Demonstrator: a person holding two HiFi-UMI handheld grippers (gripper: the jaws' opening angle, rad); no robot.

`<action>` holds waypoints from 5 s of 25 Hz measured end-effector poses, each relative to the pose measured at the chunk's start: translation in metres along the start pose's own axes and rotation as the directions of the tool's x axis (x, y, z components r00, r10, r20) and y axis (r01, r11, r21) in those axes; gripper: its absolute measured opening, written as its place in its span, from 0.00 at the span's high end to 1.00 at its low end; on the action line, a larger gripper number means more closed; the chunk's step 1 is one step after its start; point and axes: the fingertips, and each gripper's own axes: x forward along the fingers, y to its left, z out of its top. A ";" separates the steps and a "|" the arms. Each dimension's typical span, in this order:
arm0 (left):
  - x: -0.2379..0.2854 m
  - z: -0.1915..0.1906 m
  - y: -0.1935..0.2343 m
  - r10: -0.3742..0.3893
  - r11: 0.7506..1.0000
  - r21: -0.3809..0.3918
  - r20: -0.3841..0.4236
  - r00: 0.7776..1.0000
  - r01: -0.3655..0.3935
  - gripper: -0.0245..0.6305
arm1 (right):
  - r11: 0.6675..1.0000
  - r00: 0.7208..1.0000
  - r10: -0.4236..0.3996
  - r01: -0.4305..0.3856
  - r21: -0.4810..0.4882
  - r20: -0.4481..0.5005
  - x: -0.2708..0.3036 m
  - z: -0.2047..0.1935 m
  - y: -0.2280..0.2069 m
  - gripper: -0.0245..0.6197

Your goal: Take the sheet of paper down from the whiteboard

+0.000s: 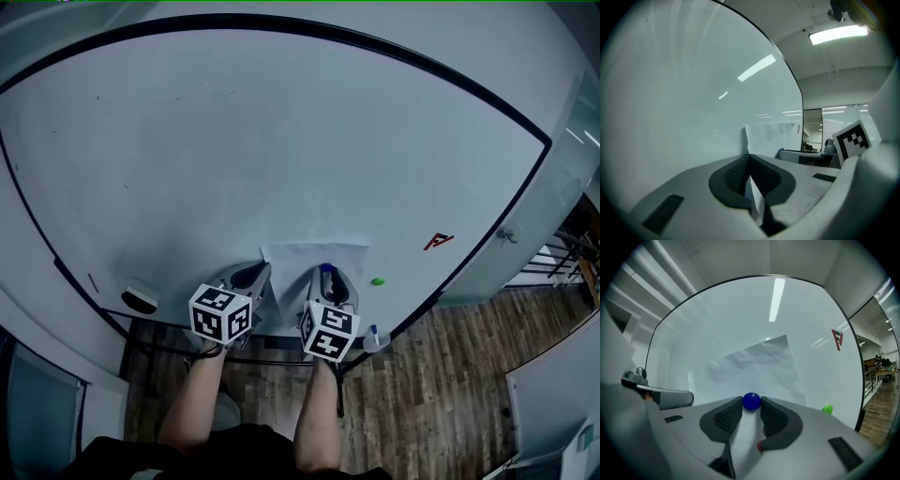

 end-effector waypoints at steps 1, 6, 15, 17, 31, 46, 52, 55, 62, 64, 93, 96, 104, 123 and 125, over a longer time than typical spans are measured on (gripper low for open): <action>-0.001 -0.001 0.001 0.005 1.000 -0.002 0.000 1.000 -0.005 0.93 | 1.000 1.000 0.000 0.000 -0.001 -0.004 0.000 -0.001 -0.001 0.75; -0.007 -0.001 0.014 0.046 0.999 -0.024 0.019 0.999 -0.045 0.93 | 1.000 1.000 0.002 -0.002 0.021 -0.023 0.000 -0.007 -0.003 0.75; -0.015 -0.005 0.025 0.085 0.996 -0.038 0.029 0.996 -0.084 0.93 | 1.000 0.999 0.025 -0.025 0.006 -0.042 0.002 -0.014 0.000 0.75; -0.018 -0.002 0.029 0.098 0.995 -0.037 0.036 0.995 -0.097 0.93 | 1.000 0.999 0.028 -0.028 0.004 -0.044 0.002 -0.014 -0.001 0.75; -0.054 0.000 0.061 0.191 0.980 -0.062 0.054 0.980 -0.188 0.93 | 1.000 0.999 0.031 -0.030 0.007 -0.045 -0.001 -0.017 0.004 0.75; -0.070 -0.002 0.069 0.237 0.970 -0.066 0.054 0.970 -0.233 0.93 | 1.000 0.998 0.006 -0.004 0.025 -0.058 -0.005 -0.024 -0.011 0.75; -0.081 -0.004 0.076 0.262 0.963 -0.073 0.053 0.964 -0.258 0.93 | 1.000 0.998 -0.004 0.005 0.026 -0.056 -0.002 -0.024 -0.011 0.75; -0.086 -0.005 0.077 0.270 0.961 -0.077 0.053 0.961 -0.266 0.93 | 1.000 0.999 -0.006 0.007 0.029 -0.053 0.000 -0.023 -0.011 0.75; -0.100 -0.006 0.080 0.290 0.955 -0.086 0.058 0.955 -0.285 0.93 | 0.999 0.999 -0.008 0.010 0.036 -0.048 0.003 -0.023 -0.009 0.75; -0.105 -0.006 0.081 0.296 0.953 -0.090 0.059 0.953 -0.290 0.93 | 0.999 0.999 0.003 -0.001 0.043 -0.048 0.001 -0.023 -0.008 0.74; -0.196 -0.034 0.008 0.236 0.967 -0.099 0.021 0.972 -0.233 0.93 | 0.990 0.991 0.127 -0.124 0.068 -0.048 -0.143 -0.047 0.036 0.88; -0.208 -0.036 -0.006 0.225 0.970 -0.097 0.023 0.974 -0.222 0.93 | 0.993 0.994 0.105 -0.102 0.065 -0.044 -0.163 -0.047 0.034 0.91; -0.237 -0.051 -0.036 0.210 0.973 -0.097 0.018 0.977 -0.208 0.93 | 0.992 0.993 0.111 -0.107 0.071 -0.049 -0.201 -0.054 0.037 0.92; -0.281 -0.080 -0.059 0.174 0.978 -0.119 0.012 0.985 -0.171 0.93 | 0.989 0.987 0.142 -0.140 0.038 -0.077 -0.248 -0.081 0.064 0.92; -0.283 -0.082 -0.059 0.170 0.978 -0.121 0.010 0.985 -0.167 0.93 | 0.989 0.986 0.145 -0.143 0.034 -0.083 -0.249 -0.083 0.067 0.92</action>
